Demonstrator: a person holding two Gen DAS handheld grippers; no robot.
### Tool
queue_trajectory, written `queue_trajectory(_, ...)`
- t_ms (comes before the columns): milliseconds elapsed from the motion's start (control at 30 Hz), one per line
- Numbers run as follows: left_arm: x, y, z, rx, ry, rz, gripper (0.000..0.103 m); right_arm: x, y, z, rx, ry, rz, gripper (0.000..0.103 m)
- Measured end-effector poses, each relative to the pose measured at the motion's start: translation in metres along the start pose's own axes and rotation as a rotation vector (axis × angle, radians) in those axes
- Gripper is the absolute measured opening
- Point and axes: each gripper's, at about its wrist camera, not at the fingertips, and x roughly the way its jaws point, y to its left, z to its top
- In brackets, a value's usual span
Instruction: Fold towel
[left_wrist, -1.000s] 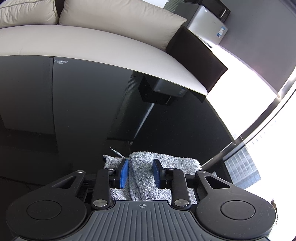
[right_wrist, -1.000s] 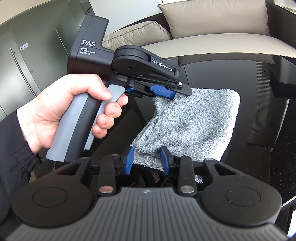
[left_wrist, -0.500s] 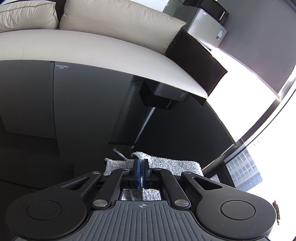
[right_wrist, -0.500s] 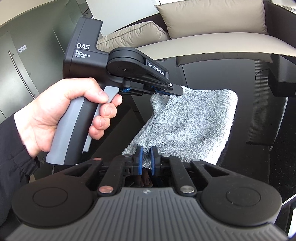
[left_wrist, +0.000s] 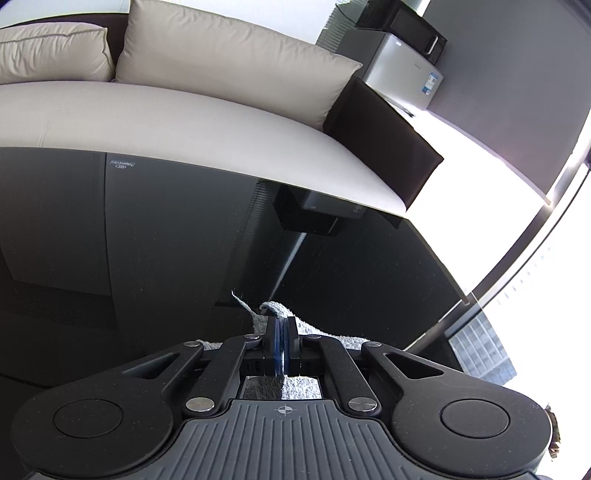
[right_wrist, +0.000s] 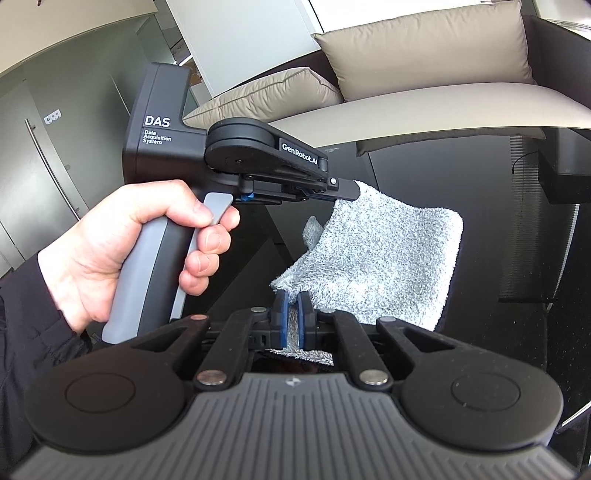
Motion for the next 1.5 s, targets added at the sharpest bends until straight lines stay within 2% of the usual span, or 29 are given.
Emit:
queue_trajectory(200, -0.009, -0.001, 0.001, 0.009, -0.008, 0.041, 0.002, -0.005, 0.002, 0.000, -0.012, 0.006, 0.015, 0.005)
queue_trajectory(533, 0.004, 0.006, -0.002, -0.003, 0.026, 0.088, 0.002, 0.000, -0.005, -0.004, -0.006, 0.051, 0.010, 0.005)
queue_trajectory(867, 0.018, 0.014, -0.009, 0.005, 0.063, 0.113, 0.002, 0.014, 0.001, -0.013, -0.024, 0.118, 0.007, 0.006)
queue_trajectory(1133, 0.012, 0.019, -0.011, -0.010, 0.050, 0.121, 0.005, 0.007, -0.001, -0.007, -0.022, 0.107, 0.034, 0.007)
queue_trajectory(1167, 0.011, 0.018, -0.011, -0.010, 0.046, 0.122, 0.007, 0.006, -0.003, -0.006, -0.021, 0.104, 0.032, 0.007)
queue_trajectory(1200, 0.010, 0.018, -0.011, -0.011, 0.041, 0.124, 0.014, 0.005, -0.004, -0.005, -0.022, 0.100, 0.030, 0.007)
queue_trajectory(1267, 0.009, 0.019, -0.011, -0.017, 0.033, 0.128, 0.021, 0.002, -0.005, -0.004, -0.024, 0.087, 0.022, 0.009)
queue_trajectory(1333, 0.007, 0.020, -0.011, -0.019, 0.029, 0.132, 0.024, 0.000, -0.006, -0.001, -0.018, 0.076, 0.015, 0.017)
queue_trajectory(1400, 0.005, 0.020, -0.012, -0.017, 0.020, 0.146, 0.036, -0.002, -0.009, 0.001, -0.012, 0.058, 0.003, 0.022)
queue_trajectory(1500, 0.000, 0.019, -0.014, -0.009, 0.007, 0.164, 0.044, -0.004, -0.013, 0.002, -0.013, 0.043, -0.032, 0.030)
